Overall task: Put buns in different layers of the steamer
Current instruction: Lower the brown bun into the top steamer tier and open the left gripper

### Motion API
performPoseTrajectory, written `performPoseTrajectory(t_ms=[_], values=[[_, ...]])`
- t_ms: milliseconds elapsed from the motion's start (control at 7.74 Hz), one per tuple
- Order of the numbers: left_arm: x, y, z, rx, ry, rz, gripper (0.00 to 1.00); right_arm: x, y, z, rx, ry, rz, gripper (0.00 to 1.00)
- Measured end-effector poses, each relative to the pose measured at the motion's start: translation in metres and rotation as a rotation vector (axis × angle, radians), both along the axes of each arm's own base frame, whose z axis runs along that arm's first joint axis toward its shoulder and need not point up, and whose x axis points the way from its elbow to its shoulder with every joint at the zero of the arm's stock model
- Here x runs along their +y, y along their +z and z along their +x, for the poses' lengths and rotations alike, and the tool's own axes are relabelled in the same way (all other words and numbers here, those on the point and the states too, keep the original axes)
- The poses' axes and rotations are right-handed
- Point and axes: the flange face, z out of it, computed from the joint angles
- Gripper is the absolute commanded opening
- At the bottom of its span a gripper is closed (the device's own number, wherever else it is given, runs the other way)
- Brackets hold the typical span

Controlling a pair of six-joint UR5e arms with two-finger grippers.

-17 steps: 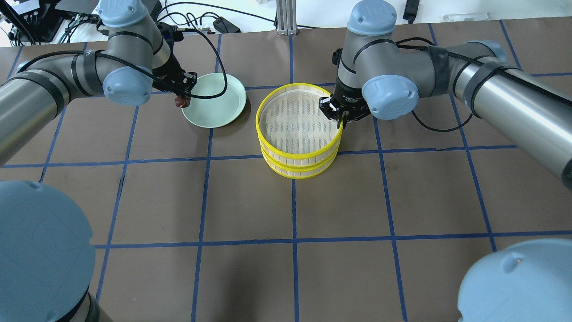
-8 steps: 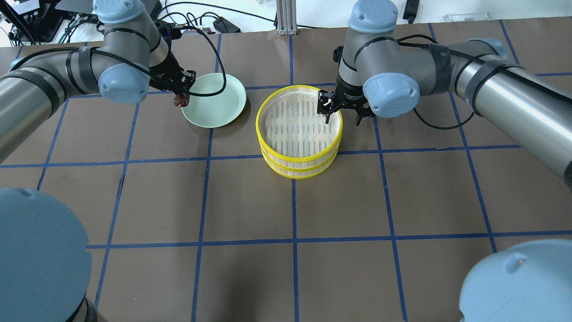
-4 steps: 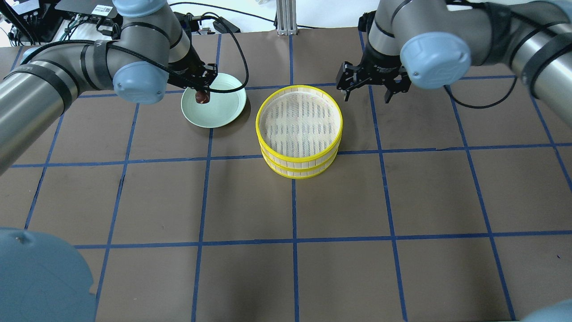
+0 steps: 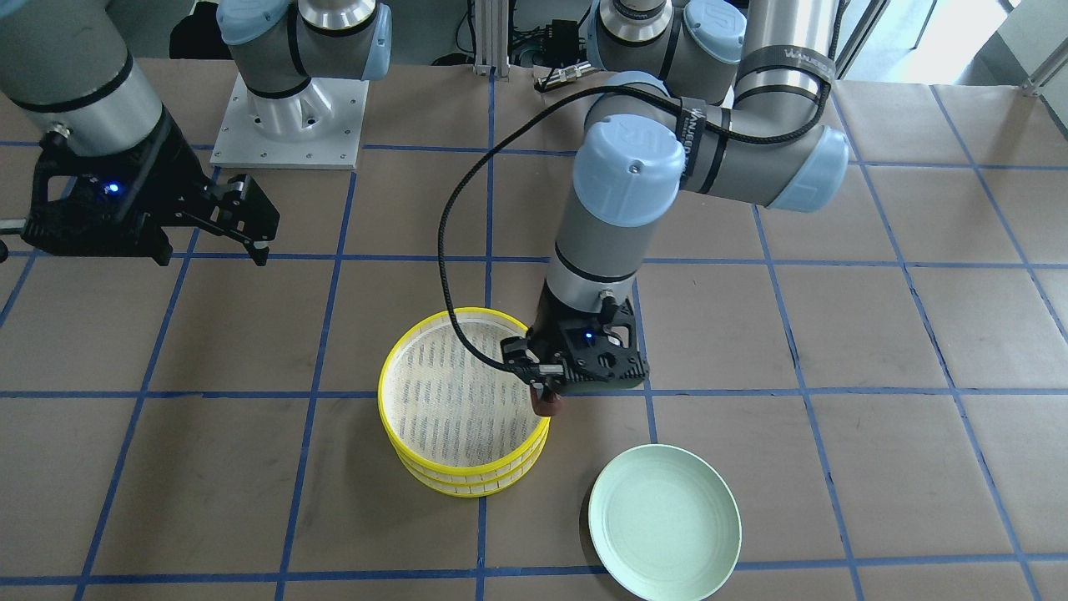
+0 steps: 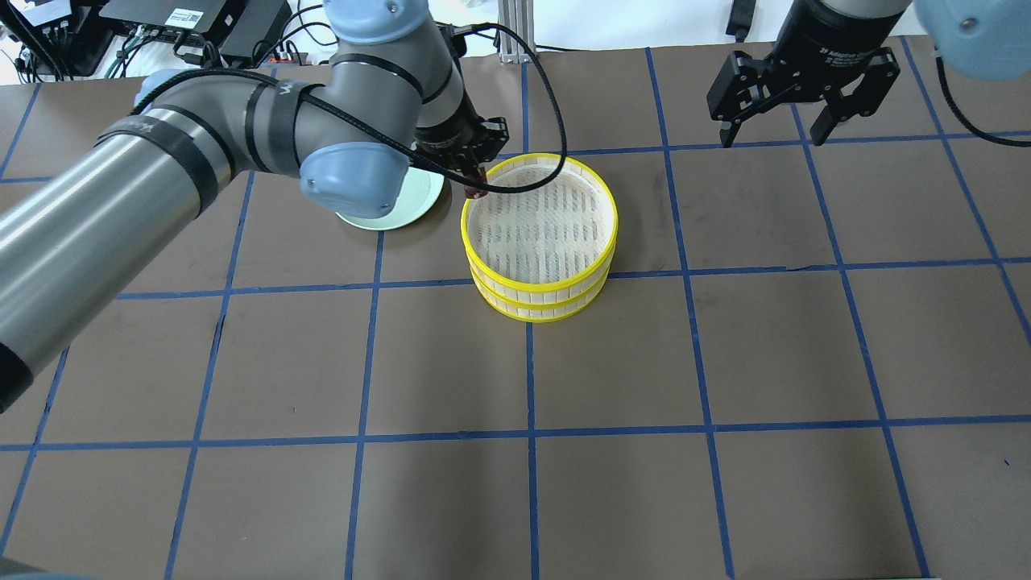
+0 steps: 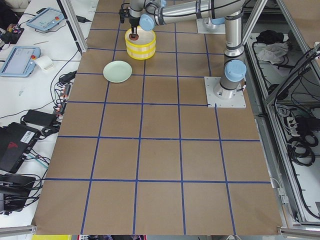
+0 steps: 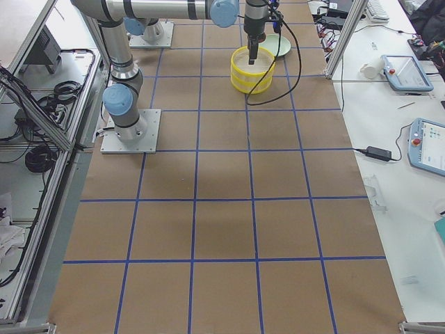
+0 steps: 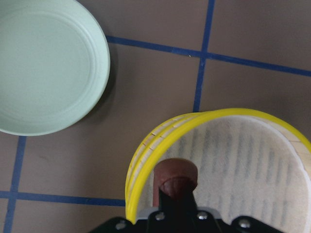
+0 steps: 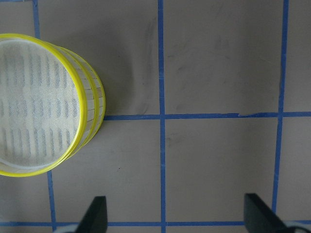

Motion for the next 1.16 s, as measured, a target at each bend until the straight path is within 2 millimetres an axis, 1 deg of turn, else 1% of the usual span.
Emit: performPoseTrajectory(t_ms=[129, 259, 388, 517, 646, 776, 1163], values=[[0.016, 0.0, -0.03, 0.014, -0.006, 0.006, 0.07, 0.007, 0.012, -0.001, 0.005, 0.004, -0.012, 1.0], [0.028, -0.005, -0.05, 0.022, -0.011, 0.022, 0.19, 0.009, 0.017, -0.001, 0.006, 0.007, -0.019, 1.0], [0.034, -0.014, -0.06, 0.029, -0.016, 0.043, 0.34, 0.01, 0.018, -0.001, 0.005, 0.007, -0.021, 1.0], [0.035, -0.025, -0.065, 0.031, -0.018, 0.063, 0.78, 0.01, 0.018, 0.0, 0.002, 0.008, -0.02, 1.0], [0.035, -0.033, -0.068, 0.029, -0.023, 0.079, 0.95, 0.011, 0.016, 0.001, -0.002, 0.009, -0.017, 1.0], [0.035, -0.039, -0.069, 0.032, -0.025, 0.093, 1.0, 0.011, 0.015, 0.001, -0.004, 0.011, -0.015, 1.0], [0.038, -0.043, -0.071, 0.051, -0.035, 0.108, 1.0, 0.011, 0.014, 0.001, 0.001, 0.012, -0.012, 1.0]])
